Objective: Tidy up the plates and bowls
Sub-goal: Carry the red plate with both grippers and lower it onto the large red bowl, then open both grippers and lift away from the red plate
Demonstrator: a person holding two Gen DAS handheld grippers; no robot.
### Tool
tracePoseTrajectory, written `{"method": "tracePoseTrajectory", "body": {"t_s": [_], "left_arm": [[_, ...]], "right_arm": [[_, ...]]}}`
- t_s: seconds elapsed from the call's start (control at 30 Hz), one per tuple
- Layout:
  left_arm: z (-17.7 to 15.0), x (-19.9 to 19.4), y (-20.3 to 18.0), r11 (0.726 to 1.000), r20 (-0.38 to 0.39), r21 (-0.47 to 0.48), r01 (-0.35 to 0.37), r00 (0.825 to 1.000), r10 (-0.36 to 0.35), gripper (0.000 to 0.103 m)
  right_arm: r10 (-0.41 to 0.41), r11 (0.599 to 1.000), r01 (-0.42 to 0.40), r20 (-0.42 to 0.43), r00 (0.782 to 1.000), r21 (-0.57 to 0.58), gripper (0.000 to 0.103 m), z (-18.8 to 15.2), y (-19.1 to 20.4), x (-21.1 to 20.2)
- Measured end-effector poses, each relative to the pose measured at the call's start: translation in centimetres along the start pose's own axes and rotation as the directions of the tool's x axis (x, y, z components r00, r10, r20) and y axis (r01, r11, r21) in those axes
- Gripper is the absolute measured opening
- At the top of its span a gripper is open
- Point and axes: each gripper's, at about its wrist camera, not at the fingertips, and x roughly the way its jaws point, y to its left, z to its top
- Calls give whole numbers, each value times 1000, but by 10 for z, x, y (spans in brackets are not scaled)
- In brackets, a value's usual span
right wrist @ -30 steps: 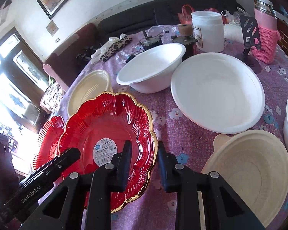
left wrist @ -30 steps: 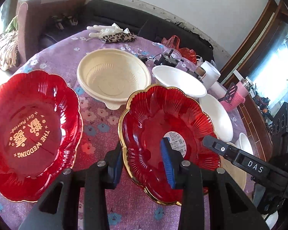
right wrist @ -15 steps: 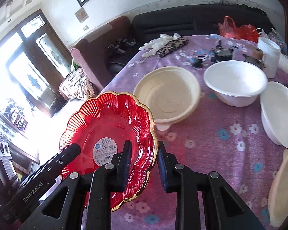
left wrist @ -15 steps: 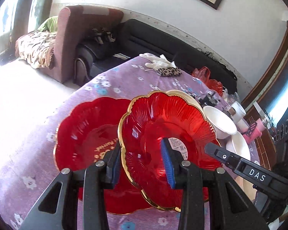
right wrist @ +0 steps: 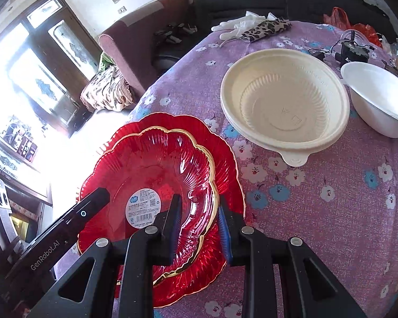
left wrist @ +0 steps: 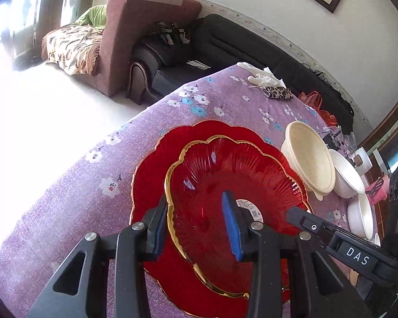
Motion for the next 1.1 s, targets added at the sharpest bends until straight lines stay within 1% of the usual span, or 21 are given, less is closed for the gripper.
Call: {"method": "tracePoseTrajectory", "body": {"t_s": [0.1, 0.17, 0.2, 0.23, 0.3, 0.37, 0.43, 0.5, 0.6, 0.67, 0.73, 0.8, 0.93, 1.0, 1.1], "left_arm": [[0, -2, 1, 1000, 11, 4, -17, 1000, 17, 38], [1, -3, 0, 1000, 19, 10, -28, 999, 28, 45], [1, -3, -1, 999, 21, 15, -30, 999, 30, 46], [1, -3, -1, 999, 20, 21, -28, 999, 27, 50], [1, -3, -1, 1000, 6, 19, -4, 1000, 4, 56], [2, -3, -2, 1000, 0, 23, 11, 1000, -11, 63], [2, -5, -4, 999, -3, 36, 10, 1000, -10, 65], [1, -5, -5, 999, -8, 44, 8, 1000, -7, 66], [2, -5, -8, 998, -5, 57, -12, 1000, 12, 67], [4, -6, -12, 995, 19, 80, -51, 999, 50, 68], [6, -10, -15, 990, 50, 104, -96, 995, 91, 69], [8, -14, -16, 987, 74, 109, -119, 991, 111, 71], [11, -30, -14, 989, 112, 99, -109, 989, 97, 73], [10, -41, -13, 993, 130, 90, -79, 989, 66, 74], [6, -60, -18, 995, 161, 92, -35, 987, 20, 78]], "right_arm": [[-9, 1000, 9, -10, 1000, -16, 29, -1, 4, 2], [-7, 1000, 7, -22, 1000, -24, 29, -3, 6, 7], [-9, 999, 9, -25, 1000, -32, 29, -4, 8, 9], [-21, 999, 20, -23, 1000, -43, 30, -5, 10, 11], [-65, 995, 66, 8, 998, -73, 30, -7, 16, 10], [-93, 990, 96, 31, 995, -102, 34, -8, 21, 11], [-96, 989, 101, 44, 994, -112, 42, -9, 24, 9], [-95, 988, 102, 58, 994, -113, 45, -9, 25, 6], [-109, 986, 120, 91, 990, -120, 47, -12, 27, 0], [-119, 984, 132, 110, 987, -121, 49, -12, 27, -3], [-119, 983, 135, 127, 985, -123, 54, -13, 28, -6], [-122, 982, 141, 145, 982, -128, 58, -13, 28, -10], [-108, 986, 130, 186, 977, -107, 58, -15, 25, -27], [-88, 991, 107, 213, 973, -81, 58, -17, 21, -43], [-77, 994, 94, 254, 964, -52, 62, -22, 10, -67]]}}
